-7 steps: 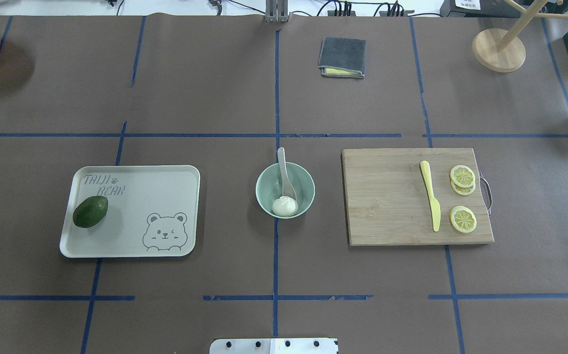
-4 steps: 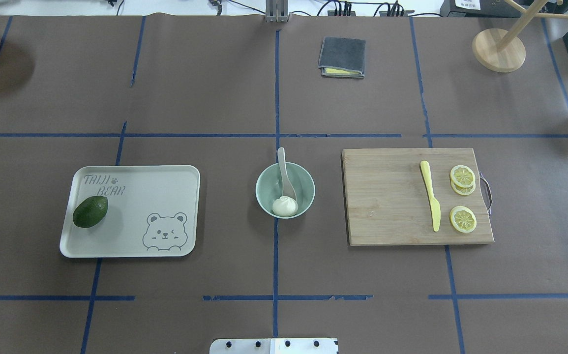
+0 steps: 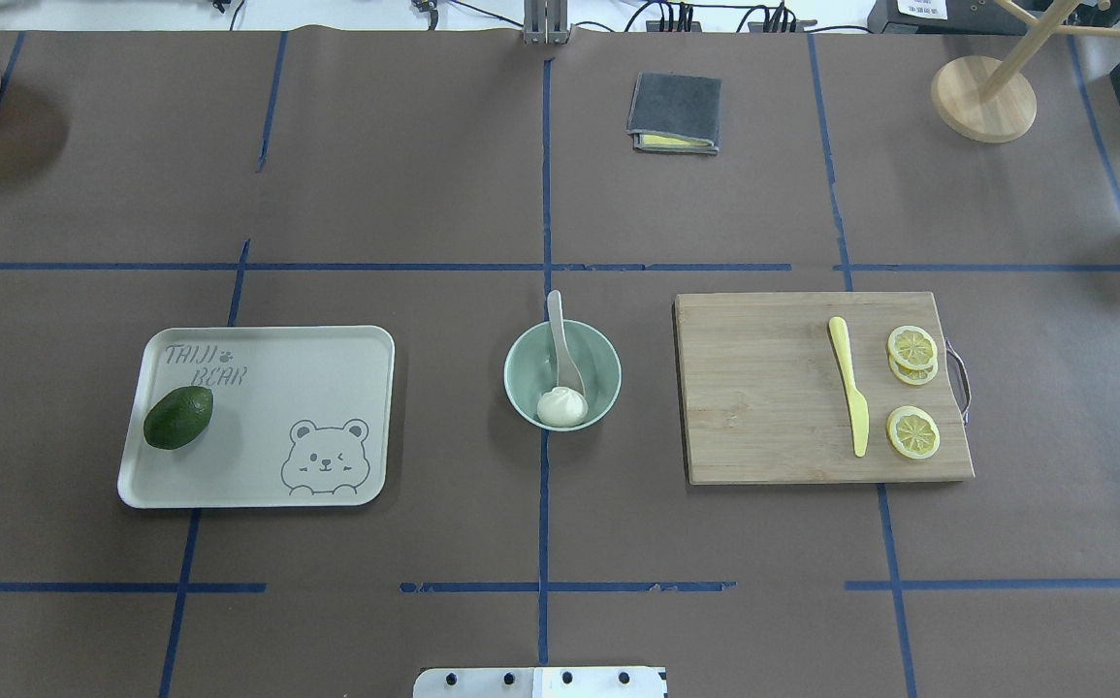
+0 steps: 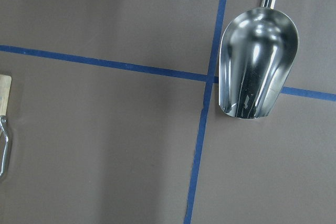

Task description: Put spoon and bun in bowl

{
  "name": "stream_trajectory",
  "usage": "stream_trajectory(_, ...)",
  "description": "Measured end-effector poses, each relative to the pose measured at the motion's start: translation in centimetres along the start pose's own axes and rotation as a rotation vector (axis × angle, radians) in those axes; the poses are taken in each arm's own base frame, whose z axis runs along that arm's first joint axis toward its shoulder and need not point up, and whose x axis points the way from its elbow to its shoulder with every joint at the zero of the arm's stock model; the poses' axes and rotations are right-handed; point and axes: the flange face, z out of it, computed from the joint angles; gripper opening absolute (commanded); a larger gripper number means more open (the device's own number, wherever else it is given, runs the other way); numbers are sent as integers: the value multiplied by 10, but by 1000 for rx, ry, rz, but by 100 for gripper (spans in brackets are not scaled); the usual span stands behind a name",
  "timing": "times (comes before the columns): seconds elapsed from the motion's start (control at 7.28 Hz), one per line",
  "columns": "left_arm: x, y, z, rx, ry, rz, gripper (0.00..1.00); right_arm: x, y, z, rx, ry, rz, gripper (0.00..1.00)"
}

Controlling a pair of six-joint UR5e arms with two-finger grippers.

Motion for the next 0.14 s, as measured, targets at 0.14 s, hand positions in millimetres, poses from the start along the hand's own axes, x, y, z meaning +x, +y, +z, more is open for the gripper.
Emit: stream_trajectory(0.14,0,0,0,0,0,0,100,-1,-1,0,1,-1,-1,100)
